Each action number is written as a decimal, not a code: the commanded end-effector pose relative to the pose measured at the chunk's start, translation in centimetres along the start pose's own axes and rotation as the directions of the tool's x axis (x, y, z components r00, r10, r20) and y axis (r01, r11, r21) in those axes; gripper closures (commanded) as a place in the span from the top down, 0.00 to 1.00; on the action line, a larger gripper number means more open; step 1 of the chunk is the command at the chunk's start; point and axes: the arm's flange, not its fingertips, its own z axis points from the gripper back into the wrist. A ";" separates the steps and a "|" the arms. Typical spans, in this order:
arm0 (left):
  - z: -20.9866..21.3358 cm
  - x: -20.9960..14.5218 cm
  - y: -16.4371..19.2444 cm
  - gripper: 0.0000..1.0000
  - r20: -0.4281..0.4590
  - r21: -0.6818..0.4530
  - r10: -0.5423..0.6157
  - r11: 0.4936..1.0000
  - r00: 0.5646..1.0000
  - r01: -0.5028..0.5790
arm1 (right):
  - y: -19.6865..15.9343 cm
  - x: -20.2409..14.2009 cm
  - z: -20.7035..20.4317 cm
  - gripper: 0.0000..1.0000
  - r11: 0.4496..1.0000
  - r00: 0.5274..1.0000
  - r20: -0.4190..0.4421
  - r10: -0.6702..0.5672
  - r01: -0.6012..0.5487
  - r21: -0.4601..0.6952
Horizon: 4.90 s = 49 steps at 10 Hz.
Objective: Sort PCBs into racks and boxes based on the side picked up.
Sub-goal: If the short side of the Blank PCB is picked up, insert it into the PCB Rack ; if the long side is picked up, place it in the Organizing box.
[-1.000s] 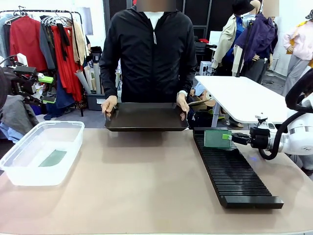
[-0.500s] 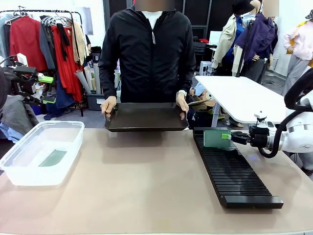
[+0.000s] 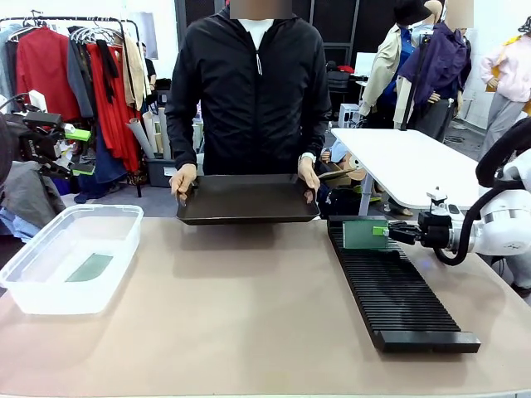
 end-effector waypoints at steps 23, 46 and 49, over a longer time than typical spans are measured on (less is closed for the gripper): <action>0.1 0.0 -0.2 1.00 0.007 -0.005 -0.011 1.000 1.000 0.011 | -1.1 -1.0 3.1 1.00 1.000 1.000 0.009 -0.003 0.003 -0.031; 0.1 0.0 -0.2 1.00 0.007 -0.005 -0.011 1.000 1.000 0.011 | -0.1 5.4 10.3 1.00 0.996 0.999 -0.051 -0.013 0.009 -0.093; 0.1 0.0 -0.2 1.00 0.007 -0.005 -0.011 1.000 1.000 0.011 | 1.6 8.7 12.5 1.00 0.999 0.999 -0.039 0.026 -0.027 -0.026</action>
